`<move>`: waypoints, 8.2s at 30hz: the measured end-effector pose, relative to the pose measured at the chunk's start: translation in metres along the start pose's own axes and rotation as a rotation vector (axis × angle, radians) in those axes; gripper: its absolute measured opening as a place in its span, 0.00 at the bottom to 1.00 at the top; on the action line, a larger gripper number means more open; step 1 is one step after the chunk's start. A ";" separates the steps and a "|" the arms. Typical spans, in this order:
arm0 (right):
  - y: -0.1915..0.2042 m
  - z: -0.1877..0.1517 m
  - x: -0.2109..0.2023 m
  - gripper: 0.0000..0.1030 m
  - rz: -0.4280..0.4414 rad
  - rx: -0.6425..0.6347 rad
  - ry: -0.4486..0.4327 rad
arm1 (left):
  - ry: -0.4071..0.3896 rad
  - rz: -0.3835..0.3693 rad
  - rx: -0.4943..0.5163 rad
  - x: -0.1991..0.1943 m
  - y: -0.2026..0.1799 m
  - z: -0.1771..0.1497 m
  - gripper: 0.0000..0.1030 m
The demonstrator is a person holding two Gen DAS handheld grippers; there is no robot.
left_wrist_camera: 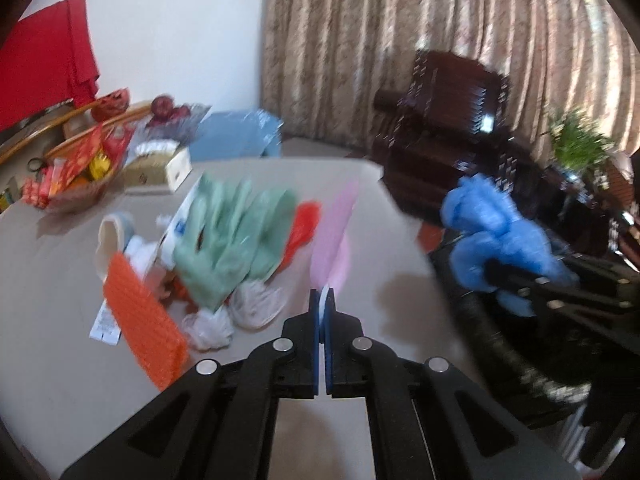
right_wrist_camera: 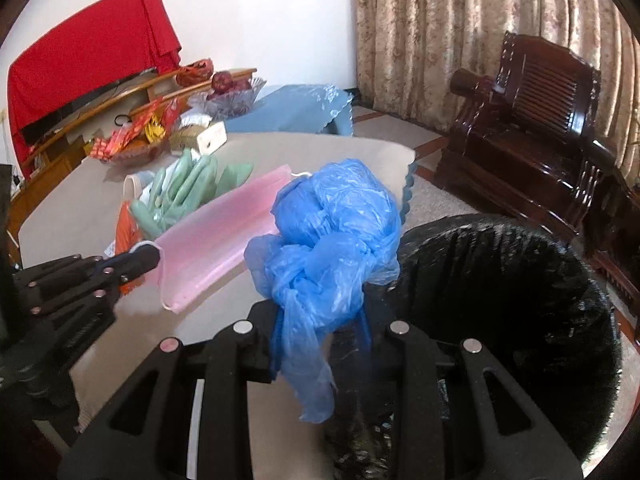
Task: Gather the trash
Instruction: 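Grasp the pink mask with the left gripper while the right carries shoe covers to the bin, then open both grippers over the bin, dropping mask and shoe covers, then grasp the orange mesh net with the left gripper, then grasp the green rubber glove with the right gripper, then carry net and glove to the bin and open both grippers, then grasp the second green glove with the right gripper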
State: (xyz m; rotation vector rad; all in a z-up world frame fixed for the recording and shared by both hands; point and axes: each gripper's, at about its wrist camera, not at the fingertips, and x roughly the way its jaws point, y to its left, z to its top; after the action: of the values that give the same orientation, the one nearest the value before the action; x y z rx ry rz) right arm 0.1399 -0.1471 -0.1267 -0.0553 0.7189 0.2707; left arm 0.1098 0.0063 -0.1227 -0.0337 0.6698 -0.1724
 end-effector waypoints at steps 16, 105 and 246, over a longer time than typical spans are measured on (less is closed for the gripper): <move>-0.114 -0.022 -0.067 0.28 -0.224 0.170 -0.066 | -0.050 -0.310 0.118 -0.010 -0.115 0.047 0.02; 0.143 0.047 0.105 0.73 0.167 -0.100 -0.060 | -0.058 0.263 -0.261 0.000 0.163 -0.007 0.11; 0.083 0.048 0.089 0.83 0.093 -0.033 -0.067 | -0.118 0.257 -0.114 -0.004 0.124 0.006 0.83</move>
State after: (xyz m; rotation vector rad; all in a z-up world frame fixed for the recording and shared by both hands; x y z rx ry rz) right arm 0.2129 -0.0404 -0.1453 -0.0435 0.6517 0.3720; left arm 0.1284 0.1293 -0.1260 -0.0664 0.5599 0.1149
